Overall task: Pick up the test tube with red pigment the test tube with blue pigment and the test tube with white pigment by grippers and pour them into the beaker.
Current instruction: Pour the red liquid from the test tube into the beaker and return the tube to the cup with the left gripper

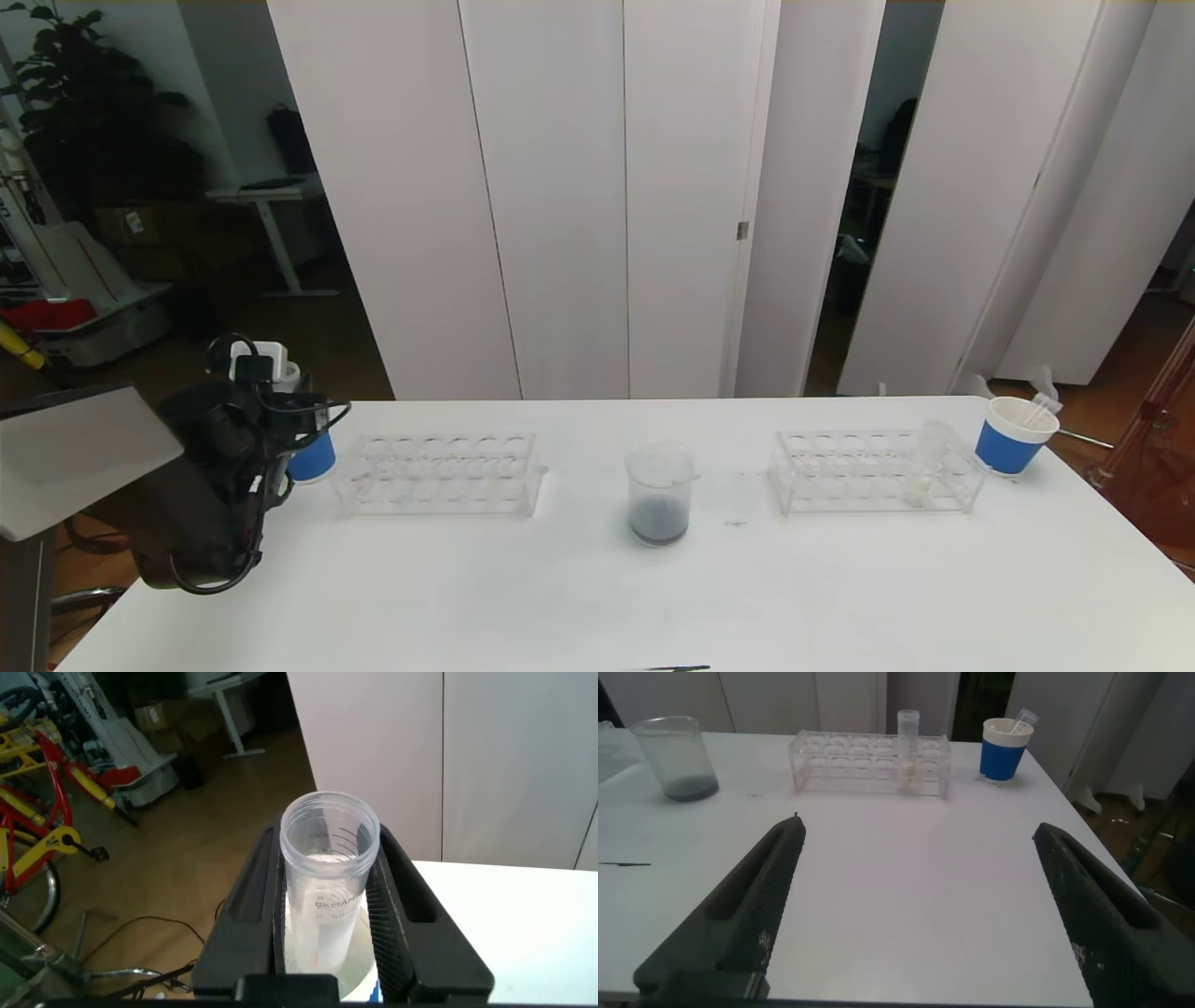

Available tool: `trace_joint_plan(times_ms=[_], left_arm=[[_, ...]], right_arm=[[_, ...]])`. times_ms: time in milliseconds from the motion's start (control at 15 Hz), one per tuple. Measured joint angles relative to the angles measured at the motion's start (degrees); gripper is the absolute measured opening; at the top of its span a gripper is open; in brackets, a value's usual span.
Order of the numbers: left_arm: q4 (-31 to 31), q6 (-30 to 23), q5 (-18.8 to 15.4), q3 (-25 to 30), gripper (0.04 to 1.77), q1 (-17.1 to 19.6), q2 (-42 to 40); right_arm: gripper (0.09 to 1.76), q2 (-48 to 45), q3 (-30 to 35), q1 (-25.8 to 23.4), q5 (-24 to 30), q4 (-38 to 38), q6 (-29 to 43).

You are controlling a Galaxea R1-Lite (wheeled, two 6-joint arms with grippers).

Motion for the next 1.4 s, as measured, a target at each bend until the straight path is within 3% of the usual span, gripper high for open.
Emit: trace_joint_plan(times_ms=[200, 267, 400, 467, 533, 1067, 1267, 1400], left_arm=[[0.0, 0.0, -0.2, -0.1, 0.62, 0.1, 0.1], [0.0, 0.0, -0.1, -0.1, 0.78, 0.1, 0.1], [0.0, 0.0, -0.1, -0.1, 1.46, 0.1, -0.2], [0.0, 0.0, -0.1, 0.0, 1.67, 0.1, -0.3], [0.0, 0.1, -0.2, 0.1, 1.74, 0.2, -0.4], [3.2, 1.3, -0.4, 1.5, 1.74, 0.1, -8.1], [9.4, 1.3, -0.4, 2.9, 1.74, 0.0, -15.4], [16.7, 0.9, -0.5, 4.0, 1.74, 0.0, -21.9]], right_arm=[[1.75, 0.0, 0.0, 0.0, 0.0, 0.0, 0.0], [1.75, 0.0, 0.0, 0.0, 0.0, 0.0, 0.0], [1.75, 0.0, 0.0, 0.0, 0.0, 0.0, 0.0], [1.75, 0.0, 0.0, 0.0, 0.0, 0.0, 0.0], [1.75, 0.0, 0.0, 0.0, 0.0, 0.0, 0.0], [1.75, 0.0, 0.0, 0.0, 0.0, 0.0, 0.0], [1.75, 0.0, 0.0, 0.0, 0.0, 0.0, 0.0], [1.75, 0.0, 0.0, 0.0, 0.0, 0.0, 0.0]])
